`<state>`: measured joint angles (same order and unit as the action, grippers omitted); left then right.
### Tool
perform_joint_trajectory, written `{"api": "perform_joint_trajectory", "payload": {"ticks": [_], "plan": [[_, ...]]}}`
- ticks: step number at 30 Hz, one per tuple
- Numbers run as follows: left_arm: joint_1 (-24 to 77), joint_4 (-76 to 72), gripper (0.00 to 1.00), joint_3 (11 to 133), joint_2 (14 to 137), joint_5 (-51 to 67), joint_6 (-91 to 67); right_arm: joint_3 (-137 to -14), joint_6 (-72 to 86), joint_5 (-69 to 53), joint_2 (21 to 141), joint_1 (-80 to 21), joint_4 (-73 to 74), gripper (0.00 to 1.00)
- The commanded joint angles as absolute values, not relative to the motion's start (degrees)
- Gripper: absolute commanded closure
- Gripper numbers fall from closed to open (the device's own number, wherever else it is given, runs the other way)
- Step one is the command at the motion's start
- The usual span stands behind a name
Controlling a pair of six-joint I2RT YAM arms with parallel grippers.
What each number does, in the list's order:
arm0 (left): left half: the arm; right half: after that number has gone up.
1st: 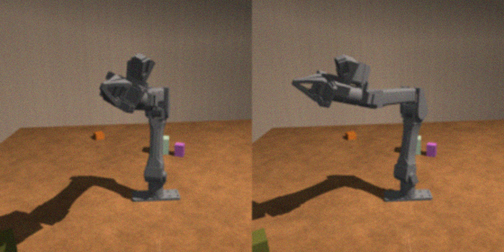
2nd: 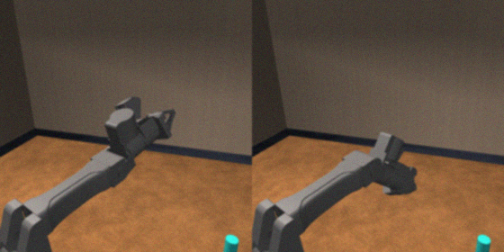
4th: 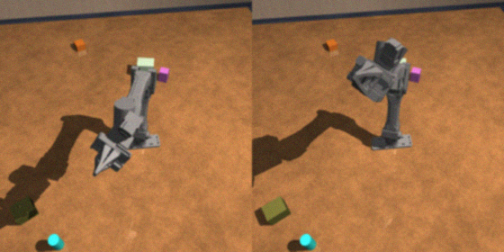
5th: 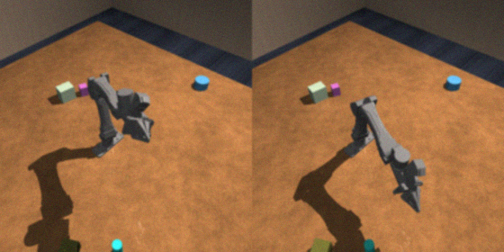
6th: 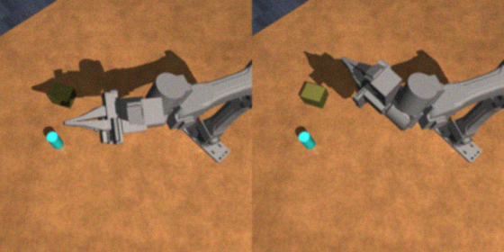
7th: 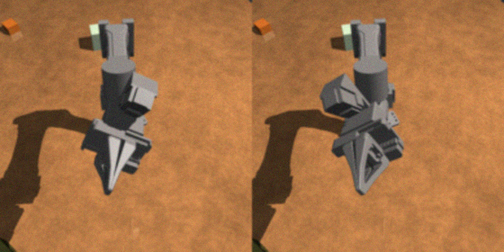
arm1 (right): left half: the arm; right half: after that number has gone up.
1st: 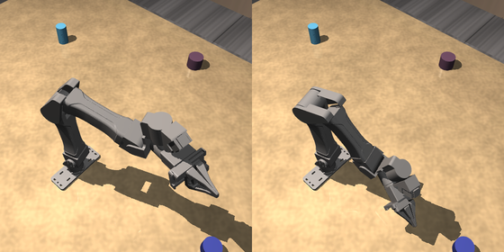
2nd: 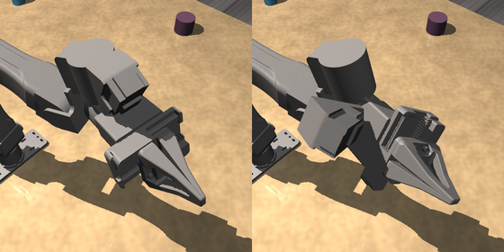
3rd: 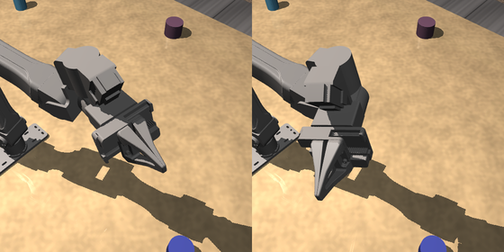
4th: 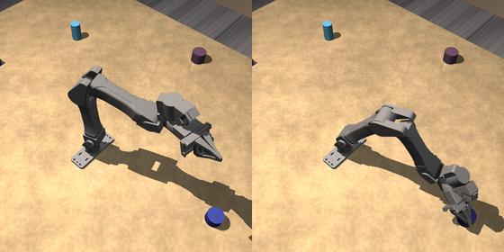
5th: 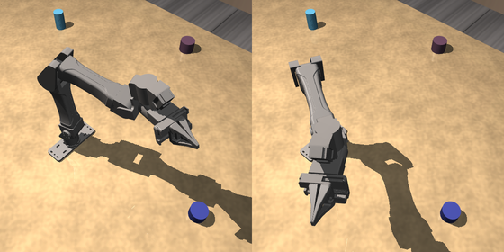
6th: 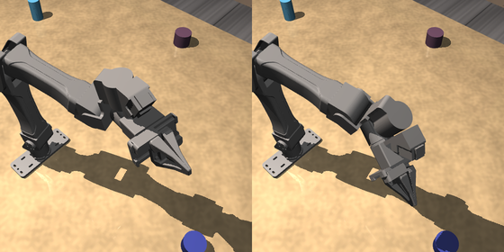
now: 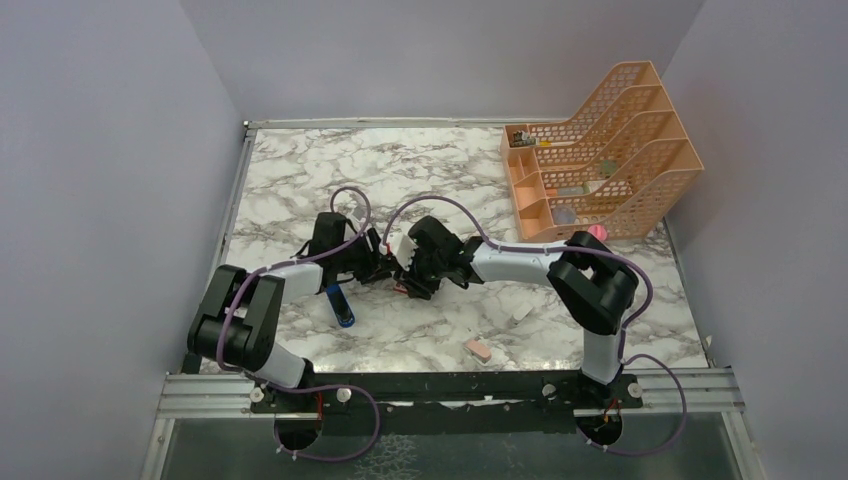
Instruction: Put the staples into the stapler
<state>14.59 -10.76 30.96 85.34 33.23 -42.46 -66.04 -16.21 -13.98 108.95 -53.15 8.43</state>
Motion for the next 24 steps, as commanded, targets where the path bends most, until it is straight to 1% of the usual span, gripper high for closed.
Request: {"api": "perform_joint_trajectory", "payload": {"ticks": [1, 4, 10, 17, 24], "plan": [[15.24, -14.59, 0.50, 30.67, 87.05, 36.99, -42.49, -65.73, -17.30, -15.43, 111.19, -52.72, 6.69, 0.56], [15.65, -14.59, 0.57, 30.48, 87.61, 37.13, -42.36, -65.51, -17.34, -15.83, 111.29, -52.65, 6.05, 0.57], [17.25, -15.03, 0.60, 29.87, 88.24, 37.18, -42.36, -65.13, -17.23, -16.00, 111.23, -52.65, 5.37, 0.58], [18.18, -15.09, 0.60, 29.79, 90.21, 38.14, -42.71, -64.95, -17.01, -15.29, 111.26, -52.65, 4.34, 0.58], [18.19, -16.43, 0.60, 29.91, 91.92, 41.47, -44.74, -64.90, -16.48, -15.64, 111.31, -52.44, 3.24, 0.55]]}}
